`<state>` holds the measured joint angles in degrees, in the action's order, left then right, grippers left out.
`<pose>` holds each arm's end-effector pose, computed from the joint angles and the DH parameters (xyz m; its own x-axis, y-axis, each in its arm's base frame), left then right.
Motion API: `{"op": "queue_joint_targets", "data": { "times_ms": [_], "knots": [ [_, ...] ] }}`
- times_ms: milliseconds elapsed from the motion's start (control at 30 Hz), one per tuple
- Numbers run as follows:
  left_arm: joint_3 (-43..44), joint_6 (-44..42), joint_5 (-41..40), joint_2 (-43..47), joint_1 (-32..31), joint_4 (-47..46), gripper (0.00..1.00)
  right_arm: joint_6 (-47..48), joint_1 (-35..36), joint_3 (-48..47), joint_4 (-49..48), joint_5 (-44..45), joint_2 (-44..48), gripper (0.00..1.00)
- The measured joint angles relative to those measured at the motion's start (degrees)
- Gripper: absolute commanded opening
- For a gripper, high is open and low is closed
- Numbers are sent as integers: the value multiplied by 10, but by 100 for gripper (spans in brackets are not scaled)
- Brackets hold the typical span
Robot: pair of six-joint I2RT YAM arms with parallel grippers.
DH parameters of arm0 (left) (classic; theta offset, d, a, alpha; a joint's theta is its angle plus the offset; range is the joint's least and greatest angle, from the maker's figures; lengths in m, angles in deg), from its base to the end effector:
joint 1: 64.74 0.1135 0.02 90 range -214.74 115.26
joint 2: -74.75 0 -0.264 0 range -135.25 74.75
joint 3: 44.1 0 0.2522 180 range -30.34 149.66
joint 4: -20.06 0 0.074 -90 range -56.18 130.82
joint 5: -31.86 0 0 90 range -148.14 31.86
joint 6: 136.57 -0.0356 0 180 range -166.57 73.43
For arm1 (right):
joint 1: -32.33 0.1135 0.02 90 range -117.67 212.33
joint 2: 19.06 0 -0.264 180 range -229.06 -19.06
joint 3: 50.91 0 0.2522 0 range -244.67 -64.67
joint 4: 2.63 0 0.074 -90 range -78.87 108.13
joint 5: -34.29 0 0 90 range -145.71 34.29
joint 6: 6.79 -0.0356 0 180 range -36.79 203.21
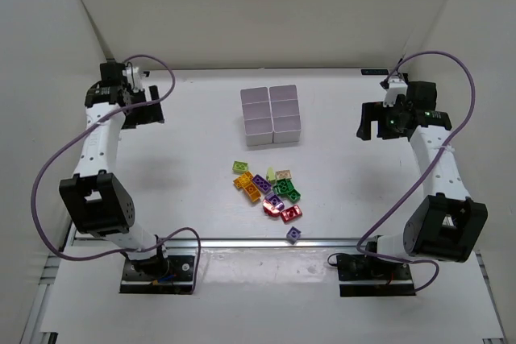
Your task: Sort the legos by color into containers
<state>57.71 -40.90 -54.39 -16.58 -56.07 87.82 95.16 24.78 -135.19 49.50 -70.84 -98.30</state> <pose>0.3299 0.0479 0.3312 -0.8162 -0.2242 -0.5325 -0.1971 0.9744 -0.1082 0.2944 -0.0296 0.3156 -0.7001 -0.1088 -0.7057 -0.1986 0.9790 0.0461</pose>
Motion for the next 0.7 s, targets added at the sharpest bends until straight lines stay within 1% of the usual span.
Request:
{"op": "queue_joint_targets", "data": {
  "times_ms": [33,67,100,167,200,300,333,400,467,533,633,700],
  "knots": [
    [-1,-26,18,5,-5,0,99,1,0,0,0,-4,0,99],
    [-8,-62,43,14,-13,-5,95,2,1,0,1,-10,0,99],
    [-16,-98,73,30,-26,-4,93,5,2,0,1,-17,0,99],
    [-34,-180,136,71,-70,8,91,10,3,0,2,-31,0,99],
    [-45,-225,162,96,-103,14,86,14,3,0,2,-38,0,99],
    [-89,-358,209,162,-221,35,80,30,5,0,6,-67,1,99],
    [-107,-399,220,176,-256,40,79,35,6,0,7,-76,1,99],
    [-153,-480,242,189,-302,55,76,43,10,0,8,-90,2,99],
    [-203,-545,258,188,-320,61,70,50,13,0,10,-99,3,99],
    [-229,-588,261,166,-330,63,67,56,16,0,12,-107,5,99],
    [-223,-628,269,105,-339,57,68,64,16,0,18,-113,10,99],
    [-202,-647,276,56,-339,51,70,66,16,0,20,-117,14,99]
  ]
}}
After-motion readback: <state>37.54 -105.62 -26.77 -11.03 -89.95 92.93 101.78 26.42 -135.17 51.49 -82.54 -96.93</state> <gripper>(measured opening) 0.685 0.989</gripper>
